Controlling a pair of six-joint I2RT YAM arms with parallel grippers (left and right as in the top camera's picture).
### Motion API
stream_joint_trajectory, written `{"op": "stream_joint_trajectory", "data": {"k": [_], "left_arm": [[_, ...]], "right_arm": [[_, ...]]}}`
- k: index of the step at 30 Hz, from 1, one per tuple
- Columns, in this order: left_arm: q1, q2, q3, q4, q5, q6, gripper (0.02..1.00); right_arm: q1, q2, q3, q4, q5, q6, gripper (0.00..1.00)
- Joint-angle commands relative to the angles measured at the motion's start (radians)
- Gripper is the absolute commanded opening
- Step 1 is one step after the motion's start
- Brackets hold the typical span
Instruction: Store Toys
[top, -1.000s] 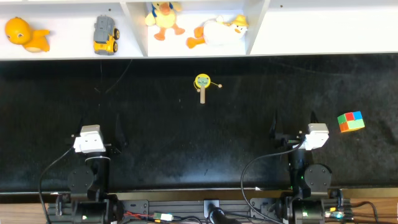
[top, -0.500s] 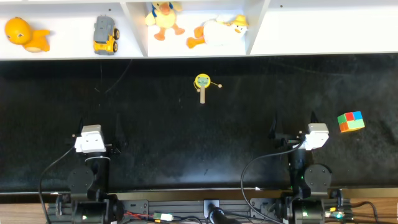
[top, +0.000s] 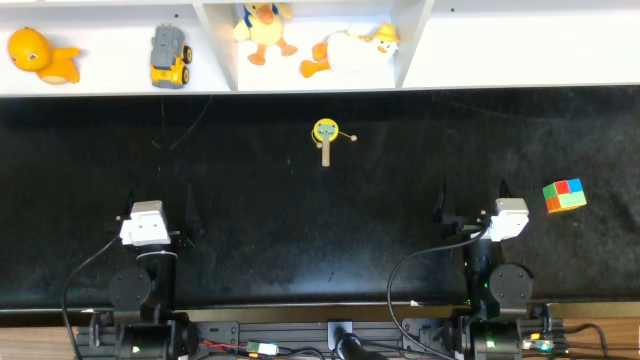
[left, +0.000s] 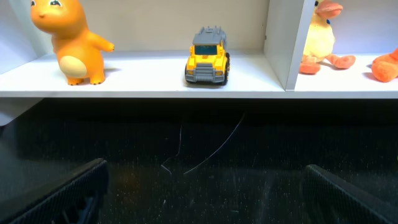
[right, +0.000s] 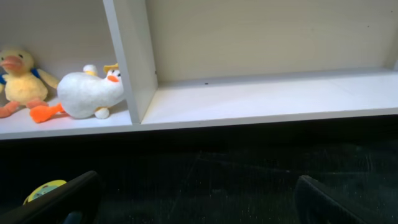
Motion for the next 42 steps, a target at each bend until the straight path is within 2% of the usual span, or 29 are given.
{"op": "stream_joint_trajectory", "data": {"k": [1,4,7,11,16,18,21,23,30,33,37,42], "left_arm": [[-0.002,-0.009,-0.002,-0.001,0.006,0.019,0.998],[-0.002,-0.009,-0.002,-0.001,0.006,0.018,0.998],[-0.002,-0.009,-0.002,-0.001,0.006,0.019,0.998],[-0.002,-0.009,-0.002,-0.001,0.006,0.019,0.998],[-0.002,-0.009,-0.002,-0.001,0.006,0.019,0.998],[-0.002,-0.009,-0.002,-0.001,0.006,0.019,0.998],[-0.002,-0.009,-0.002,-0.001,0.006,0.018,0.998],[-0.002,-0.009,-0.002,-0.001,0.006,0.018,0.998],[-0.002,-0.009,-0.002,-0.001,0.006,0.019,0.998],[-0.002,-0.009,-0.002,-0.001,0.006,0.018,0.998],[-0.002,-0.009,-0.002,-0.001,0.006,0.019,0.998],[-0.002,-0.009,-0.002,-0.001,0.006,0.019,0.996]], "right_arm": [[-0.002,-0.009,-0.013,0.022,-0.003,0.001,0.996],[0.044,-0.008,-0.013,0.005,0.036,0.010,0.996],[0.123,-0.004,-0.012,0.013,0.150,0.088,0.996],[0.262,0.057,0.007,-0.004,0.371,0.219,0.996],[0.457,0.213,0.114,-0.158,0.649,0.465,0.996],[0.542,0.298,0.186,-0.220,0.734,0.507,0.996],[0.653,0.441,0.298,-0.277,0.807,0.510,0.993],[0.710,0.562,0.386,-0.331,0.809,0.540,0.998],[0.787,0.926,0.654,-0.581,0.785,0.806,0.996],[0.787,1.039,0.748,-0.605,0.730,0.824,0.996],[0.786,1.182,0.872,-0.608,0.591,0.822,0.993],[0.786,1.330,0.977,-0.646,0.489,0.823,0.996]]}}
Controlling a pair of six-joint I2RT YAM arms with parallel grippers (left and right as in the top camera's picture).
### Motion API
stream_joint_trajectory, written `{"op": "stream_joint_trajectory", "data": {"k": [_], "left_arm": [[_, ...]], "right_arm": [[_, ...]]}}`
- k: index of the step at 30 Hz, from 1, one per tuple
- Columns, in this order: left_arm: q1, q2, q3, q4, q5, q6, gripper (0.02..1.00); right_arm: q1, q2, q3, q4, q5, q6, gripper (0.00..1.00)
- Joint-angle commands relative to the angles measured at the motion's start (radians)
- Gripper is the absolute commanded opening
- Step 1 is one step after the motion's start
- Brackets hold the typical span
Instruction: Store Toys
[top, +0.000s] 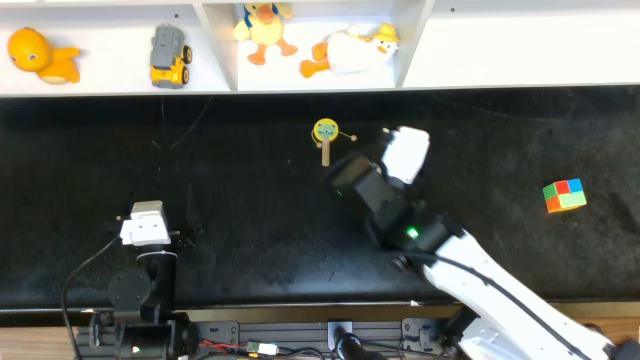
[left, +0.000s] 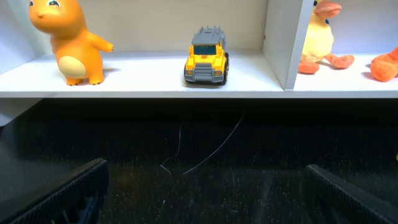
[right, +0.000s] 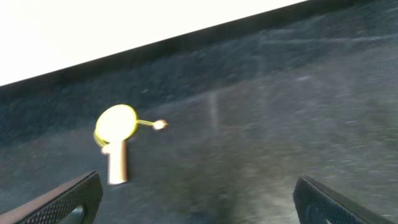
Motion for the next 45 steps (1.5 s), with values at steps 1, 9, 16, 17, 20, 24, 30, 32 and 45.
{"op": "stream_joint_trajectory", "data": {"k": [1,9,16,17,20,24,30,32,45], "left_arm": [[-0.002,-0.009,-0.002,-0.001,0.002,0.018,0.998],[-0.002,-0.009,-0.002,-0.001,0.002,0.018,0.998],[-0.002,-0.009,-0.002,-0.001,0.002,0.018,0.998],[-0.002,-0.009,-0.002,-0.001,0.002,0.018,0.998],[-0.002,-0.009,-0.002,-0.001,0.002,0.018,0.998],[-0.002,-0.009,-0.002,-0.001,0.002,0.018,0.998],[-0.002,-0.009,-0.002,-0.001,0.002,0.018,0.998],[-0.002,-0.009,-0.002,-0.001,0.002,0.018,0.998],[-0.002,-0.009,-0.002,-0.001,0.002,0.018,0.998]], "right_arm": [[0.005,0.121,0.098,-0.030,-0.140,0.025,0.998],[0.005,0.277,0.183,-0.047,-0.289,0.024,0.998],[0.005,0.356,0.232,-0.054,-0.357,-0.060,0.996],[0.005,0.365,0.235,-0.055,-0.364,-0.068,0.996],[0.005,0.393,0.242,-0.055,-0.373,-0.069,0.998],[0.005,0.435,0.267,-0.054,-0.379,-0.085,0.998],[0.005,0.509,0.319,-0.055,-0.373,-0.160,0.996],[0.005,0.533,0.332,-0.055,-0.355,-0.179,0.993],[0.006,0.591,0.349,-0.045,-0.239,-0.196,0.996]]}}
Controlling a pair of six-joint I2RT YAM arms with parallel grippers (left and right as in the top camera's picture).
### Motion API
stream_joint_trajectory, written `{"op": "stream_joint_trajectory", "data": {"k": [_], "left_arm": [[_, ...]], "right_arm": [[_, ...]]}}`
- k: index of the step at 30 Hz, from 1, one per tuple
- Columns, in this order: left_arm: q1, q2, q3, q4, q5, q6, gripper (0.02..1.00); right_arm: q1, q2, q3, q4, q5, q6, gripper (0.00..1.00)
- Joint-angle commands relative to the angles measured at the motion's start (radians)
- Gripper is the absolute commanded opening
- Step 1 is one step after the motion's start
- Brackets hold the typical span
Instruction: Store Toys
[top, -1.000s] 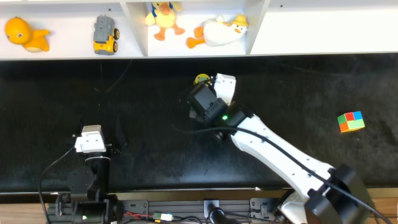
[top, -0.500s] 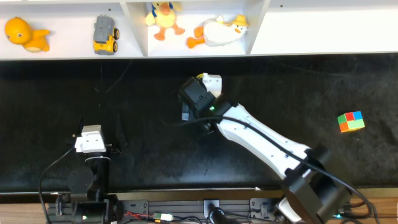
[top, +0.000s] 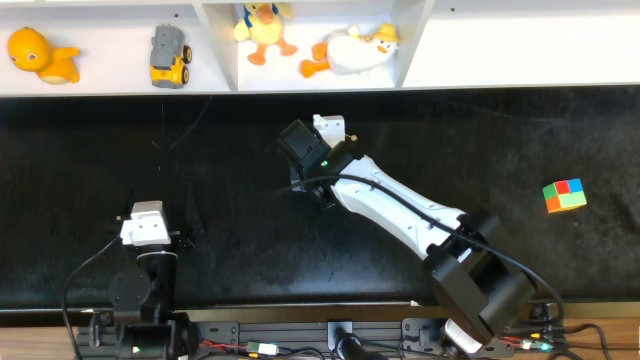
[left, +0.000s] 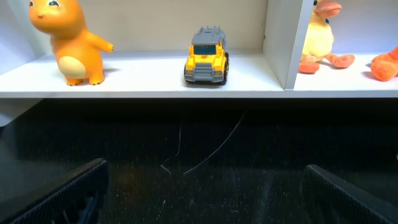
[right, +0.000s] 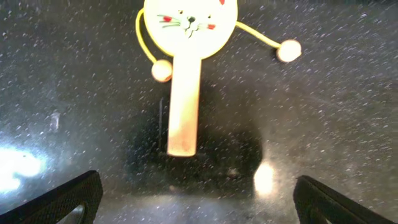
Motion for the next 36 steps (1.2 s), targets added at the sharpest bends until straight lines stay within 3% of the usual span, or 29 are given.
{"op": "stream_joint_trajectory", "data": {"k": [1,27,36], "left_arm": [[-0.002,-0.009,-0.002,-0.001,0.002,0.016,0.998],[-0.002,-0.009,-0.002,-0.001,0.002,0.016,0.998],[-0.002,-0.009,-0.002,-0.001,0.002,0.016,0.998]], "right_arm": [[0.005,0.006,0.032,0.017,0.056,-0.008,0.996],[-0.032,0.063,0.032,0.147,0.032,-0.045,0.969],[-0.042,0.077,0.032,0.150,-0.020,-0.045,0.812]]}}
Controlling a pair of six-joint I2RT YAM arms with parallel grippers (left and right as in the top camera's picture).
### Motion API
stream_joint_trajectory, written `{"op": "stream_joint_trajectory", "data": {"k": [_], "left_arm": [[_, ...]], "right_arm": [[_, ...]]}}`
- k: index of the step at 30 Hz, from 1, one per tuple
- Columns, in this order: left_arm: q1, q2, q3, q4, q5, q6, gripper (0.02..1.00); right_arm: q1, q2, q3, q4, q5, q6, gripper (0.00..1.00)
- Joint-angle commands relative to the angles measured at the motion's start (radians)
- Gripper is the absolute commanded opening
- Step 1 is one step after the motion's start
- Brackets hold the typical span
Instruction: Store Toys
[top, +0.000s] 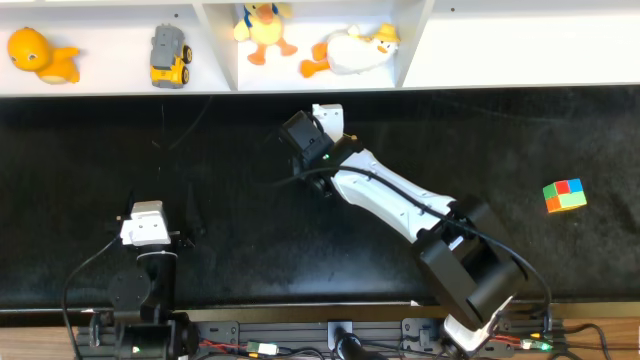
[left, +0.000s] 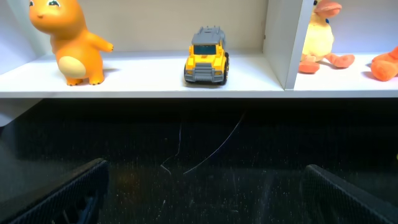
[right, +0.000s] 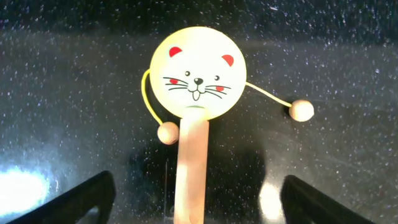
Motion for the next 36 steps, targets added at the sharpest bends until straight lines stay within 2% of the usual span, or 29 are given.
{"op": "stream_joint_trajectory", "data": {"k": [1,3,11,14,15,20,24,28,33,36], "left_arm": [[-0.002,-0.009,-0.002,-0.001,0.003,0.016,0.998],[-0.002,-0.009,-0.002,-0.001,0.003,0.016,0.998],[-0.002,-0.009,-0.002,-0.001,0.003,0.015,0.998],[-0.002,-0.009,-0.002,-0.001,0.003,0.016,0.998],[-0.002,-0.009,-0.002,-0.001,0.003,0.016,0.998],[-0.002,-0.009,-0.002,-0.001,0.003,0.016,0.998],[-0.002,-0.009,-0.002,-0.001,0.003,0.016,0.998],[-0.002,-0.009,-0.002,-0.001,0.003,0.016,0.998],[-0.002,-0.009,-0.002,-0.001,0.003,0.016,0.998],[-0.002,-0.009,-0.002,-0.001,0.003,0.016,0.998]], "right_arm": [[-0.005,0.023,0.031,0.006,-0.037,-0.001,0.805],[-0.005,0.028,0.031,0.007,-0.045,-0.001,0.768],[-0.005,0.063,0.031,0.011,-0.085,0.000,0.741],[-0.004,0.067,0.031,0.014,-0.085,0.000,0.684],[-0.004,0.067,0.031,0.014,-0.085,0.000,0.647],[-0.004,0.067,0.031,0.015,-0.085,0.000,0.279],[-0.004,0.067,0.031,0.015,-0.085,0.000,0.261],[-0.002,0.058,0.031,0.015,-0.085,0.004,0.082],[-0.001,0.019,0.031,0.001,-0.084,0.003,0.080],[-0.002,-0.009,0.031,-0.040,-0.077,0.003,0.045]]}}
